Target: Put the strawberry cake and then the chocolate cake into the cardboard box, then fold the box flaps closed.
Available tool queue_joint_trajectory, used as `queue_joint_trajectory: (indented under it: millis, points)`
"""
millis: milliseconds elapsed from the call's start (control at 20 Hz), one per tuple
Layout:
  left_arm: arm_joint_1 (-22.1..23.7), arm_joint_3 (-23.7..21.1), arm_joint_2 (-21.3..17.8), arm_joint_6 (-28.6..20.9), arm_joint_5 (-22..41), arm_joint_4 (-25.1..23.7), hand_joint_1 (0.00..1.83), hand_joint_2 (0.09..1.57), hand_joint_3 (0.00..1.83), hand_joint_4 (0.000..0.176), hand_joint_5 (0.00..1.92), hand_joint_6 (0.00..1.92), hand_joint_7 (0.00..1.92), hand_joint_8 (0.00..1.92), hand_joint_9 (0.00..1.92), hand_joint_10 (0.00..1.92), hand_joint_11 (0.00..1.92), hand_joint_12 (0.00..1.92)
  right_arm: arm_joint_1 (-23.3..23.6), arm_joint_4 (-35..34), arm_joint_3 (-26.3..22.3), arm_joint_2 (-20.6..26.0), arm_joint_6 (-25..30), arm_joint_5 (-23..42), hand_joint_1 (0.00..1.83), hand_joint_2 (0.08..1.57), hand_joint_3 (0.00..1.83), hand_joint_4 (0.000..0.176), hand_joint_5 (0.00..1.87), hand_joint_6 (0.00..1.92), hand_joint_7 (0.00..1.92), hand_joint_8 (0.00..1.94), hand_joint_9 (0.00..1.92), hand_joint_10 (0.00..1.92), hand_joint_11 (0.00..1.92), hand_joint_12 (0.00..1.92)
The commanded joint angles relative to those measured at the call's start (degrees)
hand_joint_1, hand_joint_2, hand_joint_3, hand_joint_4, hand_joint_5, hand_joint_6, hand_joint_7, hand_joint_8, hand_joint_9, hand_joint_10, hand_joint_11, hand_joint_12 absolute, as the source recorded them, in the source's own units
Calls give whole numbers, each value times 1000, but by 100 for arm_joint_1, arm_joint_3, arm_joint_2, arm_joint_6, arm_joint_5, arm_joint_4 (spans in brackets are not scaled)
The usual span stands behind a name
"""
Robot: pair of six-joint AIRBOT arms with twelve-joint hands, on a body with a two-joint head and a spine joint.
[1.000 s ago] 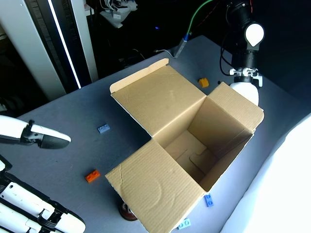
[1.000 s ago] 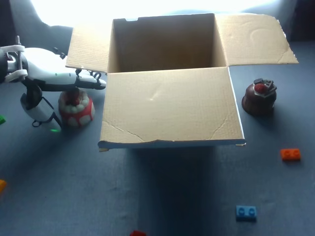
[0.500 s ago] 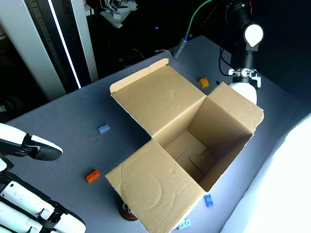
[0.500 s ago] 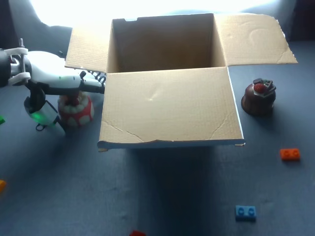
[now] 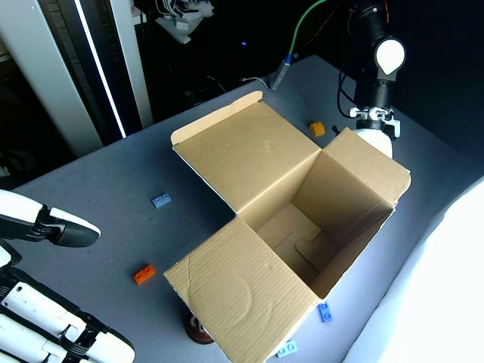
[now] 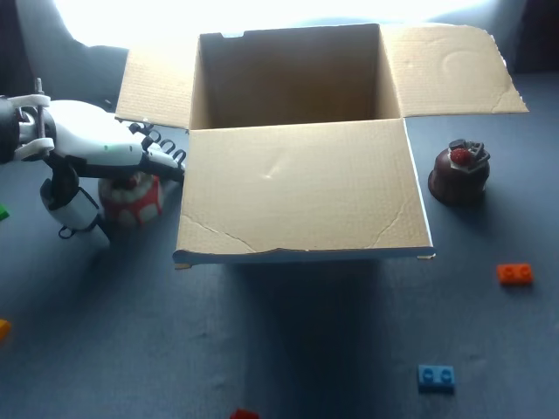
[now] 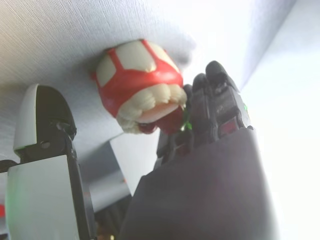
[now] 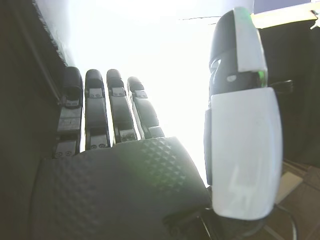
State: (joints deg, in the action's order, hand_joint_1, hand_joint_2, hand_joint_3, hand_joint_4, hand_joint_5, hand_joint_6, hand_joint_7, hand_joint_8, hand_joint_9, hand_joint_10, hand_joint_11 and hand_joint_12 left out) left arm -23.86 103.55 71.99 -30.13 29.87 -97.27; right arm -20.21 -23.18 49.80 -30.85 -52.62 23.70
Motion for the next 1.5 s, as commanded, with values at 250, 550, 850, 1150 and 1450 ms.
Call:
queue_joint_trajectory:
  millis: [250, 550, 850, 1150, 1450]
  points:
    - [-13, -27, -67, 12, -56, 176, 1212, 1087, 0, 16, 565, 15, 587, 81, 446, 807, 247, 1441, 74, -4, 30, 70, 32, 604, 718, 973, 6, 0, 38, 2, 95, 4, 125, 6, 0, 488]
    - [-64, -117, -128, 10, -55, 177, 1275, 1314, 6, 0, 583, 1519, 487, 1652, 653, 1696, 606, 1826, 96, -1, 34, 73, 19, 636, 740, 984, 7, 0, 41, 4, 115, 8, 143, 7, 0, 531]
    - [-95, -301, -313, 4, 95, 226, 1285, 1312, 1, 0, 552, 1567, 566, 1598, 670, 1676, 621, 1862, 140, 51, 33, 66, 14, 718, 713, 998, 7, 0, 26, 0, 96, 1, 131, 1, 0, 533]
    - [-92, -535, -590, 3, 308, 226, 1289, 1310, 1, 0, 574, 1507, 578, 1616, 643, 1703, 594, 1899, 180, 59, 32, 40, -1, 736, 749, 986, 0, 0, 36, 2, 118, 3, 152, 5, 0, 509]
    - [-28, -783, -960, 3, 637, 226, 1295, 1303, 0, 0, 570, 1476, 592, 1610, 671, 1677, 568, 1867, 181, 60, 32, 27, -85, 743, 764, 986, 0, 0, 38, 0, 103, 0, 140, 0, 0, 517]
